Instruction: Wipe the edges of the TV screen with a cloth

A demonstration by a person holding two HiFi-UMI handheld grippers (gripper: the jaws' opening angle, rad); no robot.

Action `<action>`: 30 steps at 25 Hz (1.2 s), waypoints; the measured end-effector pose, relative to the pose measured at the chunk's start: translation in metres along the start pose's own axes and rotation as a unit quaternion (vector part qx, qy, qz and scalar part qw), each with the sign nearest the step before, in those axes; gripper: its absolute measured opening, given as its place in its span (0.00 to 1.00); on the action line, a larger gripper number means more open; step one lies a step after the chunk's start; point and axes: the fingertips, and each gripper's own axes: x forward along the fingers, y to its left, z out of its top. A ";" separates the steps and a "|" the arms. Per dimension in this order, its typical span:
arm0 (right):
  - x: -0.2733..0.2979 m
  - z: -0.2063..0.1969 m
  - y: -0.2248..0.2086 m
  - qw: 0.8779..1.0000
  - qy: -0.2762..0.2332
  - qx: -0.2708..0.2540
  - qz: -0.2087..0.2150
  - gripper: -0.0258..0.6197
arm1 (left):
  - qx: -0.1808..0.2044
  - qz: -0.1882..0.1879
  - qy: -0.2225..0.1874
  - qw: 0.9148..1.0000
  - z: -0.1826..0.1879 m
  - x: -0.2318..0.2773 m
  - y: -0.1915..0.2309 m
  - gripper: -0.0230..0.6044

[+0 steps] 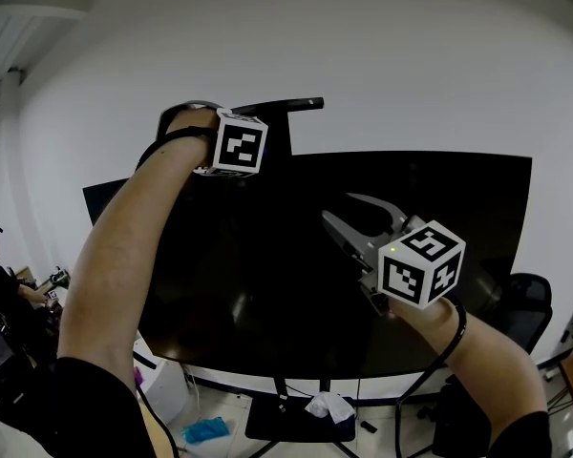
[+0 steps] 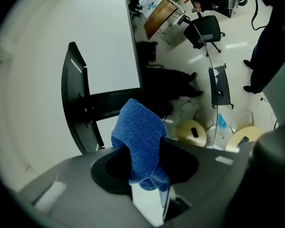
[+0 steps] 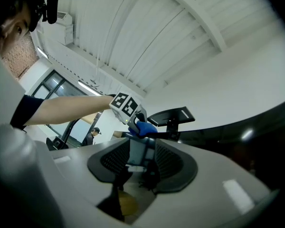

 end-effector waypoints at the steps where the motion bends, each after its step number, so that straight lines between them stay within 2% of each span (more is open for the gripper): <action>1: -0.009 0.001 -0.007 1.000 0.000 0.001 0.000 0.31 | 0.000 -0.001 0.008 1.000 0.008 -0.001 0.002 0.26; 4: -0.029 0.003 -0.027 1.000 0.003 0.004 0.000 0.31 | 0.000 -0.005 0.041 0.999 0.019 -0.005 0.010 0.26; 6: -0.038 0.004 -0.037 1.000 0.007 0.008 0.001 0.31 | -0.010 -0.012 0.046 0.999 0.025 -0.008 0.012 0.26; 11: -0.059 0.005 -0.057 1.000 -0.002 0.014 -0.003 0.31 | -0.015 -0.023 0.042 0.999 0.050 -0.009 0.011 0.26; 20: -0.077 0.000 -0.077 1.000 -0.016 0.013 -0.008 0.31 | 0.022 -0.007 0.028 0.999 0.098 -0.027 0.021 0.26; 23: -0.090 0.001 -0.090 1.000 -0.019 0.015 -0.005 0.31 | 0.022 -0.008 0.005 1.000 0.124 -0.037 0.024 0.26; 30: -0.142 0.012 -0.131 1.000 -0.023 0.015 0.011 0.31 | 0.012 -0.006 0.011 1.000 0.189 -0.063 0.038 0.26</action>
